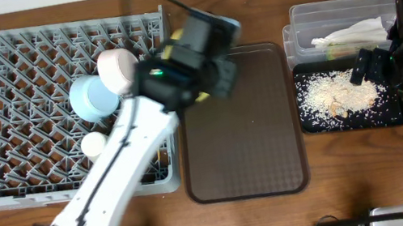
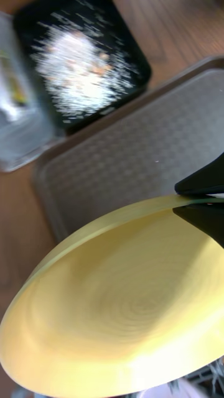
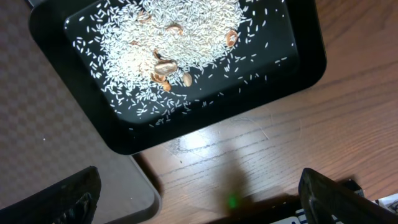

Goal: Sort waste into correct bins and load items into the dishwasher
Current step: 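Lift the yellow plate and carry it over the dish rack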

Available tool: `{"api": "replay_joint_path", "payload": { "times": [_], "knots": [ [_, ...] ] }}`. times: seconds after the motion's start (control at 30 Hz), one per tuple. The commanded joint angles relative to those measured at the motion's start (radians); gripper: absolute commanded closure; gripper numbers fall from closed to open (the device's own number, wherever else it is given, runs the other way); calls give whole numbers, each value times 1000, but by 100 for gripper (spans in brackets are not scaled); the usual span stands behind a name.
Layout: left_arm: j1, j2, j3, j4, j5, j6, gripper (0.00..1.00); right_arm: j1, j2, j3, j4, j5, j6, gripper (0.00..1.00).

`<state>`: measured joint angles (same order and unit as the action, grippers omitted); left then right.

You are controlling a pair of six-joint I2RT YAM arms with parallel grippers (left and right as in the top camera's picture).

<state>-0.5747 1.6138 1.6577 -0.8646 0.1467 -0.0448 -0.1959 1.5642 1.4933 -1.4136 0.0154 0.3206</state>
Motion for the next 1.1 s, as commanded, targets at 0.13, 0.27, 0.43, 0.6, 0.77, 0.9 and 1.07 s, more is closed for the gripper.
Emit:
{"api": "replay_joint_path", "payload": {
  "times": [0.13,0.27,0.43,0.6,0.77,0.9,1.07],
  "knots": [
    [194,-45,13,14,317,-76,92,-8,-3,17,-1,-1,-15,1],
    [287,-43,13,21,466,-103,92,-8,-3,17,-1,-2,-14,1],
    [370,-42,13,45,595,-103,92,-8,-3,17,-1,-2,-14,1],
    [428,-26,13,51,673,-103,92,-8,-3,17,-1,-2,-14,1],
    [465,3,12,51,684,-111,92,-8,-3,17,-1,-2,-14,1],
    [476,42,10,51,684,-111,92,-8,-3,17,-1,-2,-14,1],
    [483,103,9,51,683,-110,92,-8,-3,17,-1,-1,-14,1]
  ]
}}
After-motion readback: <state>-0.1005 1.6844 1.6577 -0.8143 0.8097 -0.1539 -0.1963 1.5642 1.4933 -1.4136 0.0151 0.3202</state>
